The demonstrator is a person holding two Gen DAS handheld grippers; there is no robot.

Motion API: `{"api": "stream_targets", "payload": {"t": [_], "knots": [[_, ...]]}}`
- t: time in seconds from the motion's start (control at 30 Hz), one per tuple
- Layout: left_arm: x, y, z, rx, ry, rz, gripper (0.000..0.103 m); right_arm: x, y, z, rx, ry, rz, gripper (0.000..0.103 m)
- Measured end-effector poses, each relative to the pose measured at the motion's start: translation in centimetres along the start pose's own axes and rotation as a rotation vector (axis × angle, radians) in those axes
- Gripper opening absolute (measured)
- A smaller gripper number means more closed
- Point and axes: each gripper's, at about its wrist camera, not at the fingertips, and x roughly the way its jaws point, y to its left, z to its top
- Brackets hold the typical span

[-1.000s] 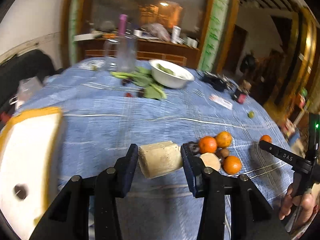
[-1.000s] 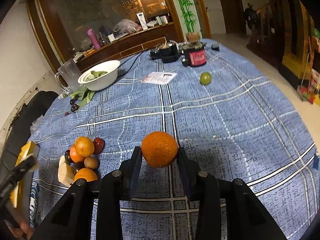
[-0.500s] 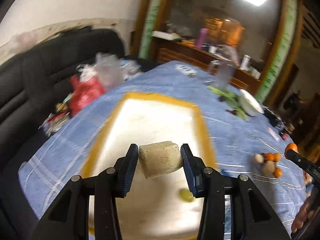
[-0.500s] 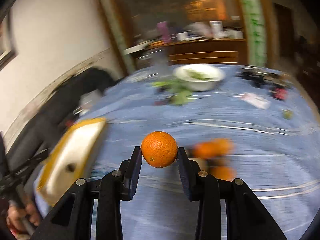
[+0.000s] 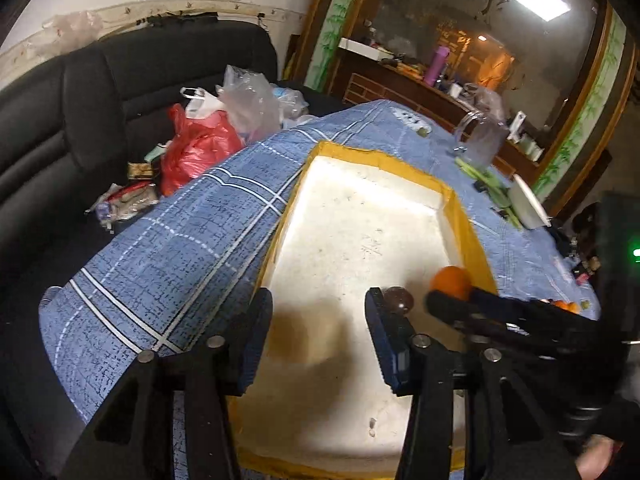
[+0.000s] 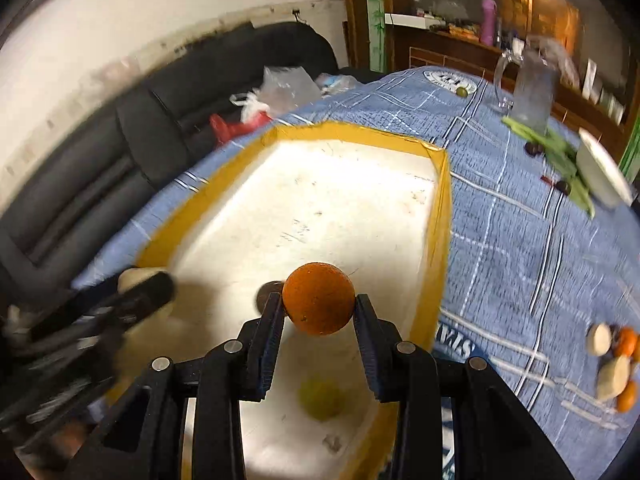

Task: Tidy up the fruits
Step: 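Carry the root chunk into the tray with the left tool while the right tool releases the orange there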

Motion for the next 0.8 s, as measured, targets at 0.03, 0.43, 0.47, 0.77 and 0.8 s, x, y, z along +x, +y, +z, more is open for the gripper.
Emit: {"api": "stream_targets", "payload": {"t": [0.03, 0.43, 0.47, 0.77, 0.8], "knots": [[-0.1, -0.1, 0.1, 0.002, 0.001, -0.016, 0.056, 0.4, 0.1, 0.0, -0.005, 0.009, -0.010, 0.039], [-1.3, -0.3, -0.1, -0.035, -0.048, -0.069, 0.073, -6.5, -3.2, -2.3, 0.084, -0.095, -0.084, 0.060], [-1.7, -0.2, 0.0, -0.046, -0.060, -0.075, 0.073, -6.7, -3.4, -3.1, 0.089, -0.082, -0.075, 0.060], [-4.2, -0.9, 0.5, -0.049, -0.108, -0.094, 0.075, -4.7, -0.6, -6.7, 0.063, 0.034, 0.024, 0.036], [-4.4, -1.2, 0.5, -0.045, -0.113, -0.092, 0.075, -4.8, -0.4, -6.8, 0.057, 0.039, 0.030, 0.036]]}}
